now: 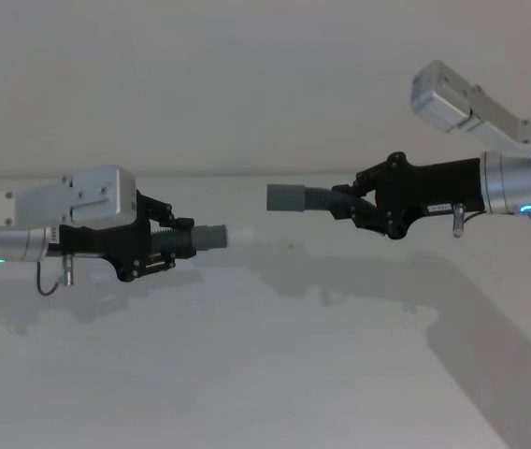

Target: Use both hands to pick up one end of the pipe from the table, align the ends, and insert them.

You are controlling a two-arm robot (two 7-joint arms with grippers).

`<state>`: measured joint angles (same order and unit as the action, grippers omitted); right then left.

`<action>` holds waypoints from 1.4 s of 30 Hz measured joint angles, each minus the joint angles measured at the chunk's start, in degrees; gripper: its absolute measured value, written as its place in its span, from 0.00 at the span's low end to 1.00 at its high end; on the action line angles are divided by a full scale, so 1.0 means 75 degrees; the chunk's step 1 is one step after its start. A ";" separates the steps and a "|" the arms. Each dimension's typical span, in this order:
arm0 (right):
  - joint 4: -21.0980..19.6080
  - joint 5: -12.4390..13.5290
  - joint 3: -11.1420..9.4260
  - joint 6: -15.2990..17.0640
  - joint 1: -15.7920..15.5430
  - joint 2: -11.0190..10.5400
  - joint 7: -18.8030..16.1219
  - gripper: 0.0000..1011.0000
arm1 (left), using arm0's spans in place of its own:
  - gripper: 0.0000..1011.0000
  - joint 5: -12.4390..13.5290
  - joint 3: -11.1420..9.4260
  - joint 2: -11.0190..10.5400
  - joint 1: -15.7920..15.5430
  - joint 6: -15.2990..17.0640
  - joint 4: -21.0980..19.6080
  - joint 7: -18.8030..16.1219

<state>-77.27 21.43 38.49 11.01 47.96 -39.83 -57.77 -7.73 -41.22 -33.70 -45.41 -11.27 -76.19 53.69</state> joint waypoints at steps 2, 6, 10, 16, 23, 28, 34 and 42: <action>0.0055 0.0058 -0.0003 0.0000 -0.0025 0.0020 0.0002 0.19 | 0.31 0.0000 0.0000 0.0001 0.0000 0.0000 0.0000 0.0000; 0.0167 0.0157 0.0003 -0.0006 -0.0076 0.0084 0.0002 0.19 | 0.31 0.0001 0.0000 0.0001 0.0000 0.0000 0.0000 0.0000; 0.0290 0.0263 0.0040 -0.0019 -0.0124 0.0154 -0.0008 0.19 | 0.31 0.0001 0.0000 0.0001 0.0000 0.0000 0.0000 0.0000; 0.0414 0.0343 0.0089 -0.0056 -0.0149 0.0212 -0.0038 0.19 | 0.31 0.0001 0.0000 0.0000 0.0000 0.0000 0.0000 0.0000; 0.0564 0.0380 0.0167 -0.0099 -0.0139 0.0250 -0.0076 0.19 | 0.31 0.0001 0.0000 0.0001 0.0000 0.0000 0.0000 0.0000; 0.0686 0.0368 0.0249 -0.0118 -0.0077 0.0248 -0.0128 0.19 | 0.31 0.0001 0.0001 0.0000 0.0000 0.0000 0.0000 0.0000; 0.0819 0.0302 0.0386 -0.0131 0.0016 0.0248 -0.0227 0.19 | 0.31 0.0001 0.0001 0.0001 0.0000 0.0000 0.0000 0.0001; 0.0997 0.0226 0.0529 -0.0184 0.0149 0.0303 -0.0347 0.19 | 0.31 0.0001 0.0001 0.0000 0.0000 0.0000 0.0000 0.0000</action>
<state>-69.79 23.13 42.46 9.63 49.08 -37.55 -60.37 -7.72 -41.22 -33.70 -45.41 -11.27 -76.19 53.69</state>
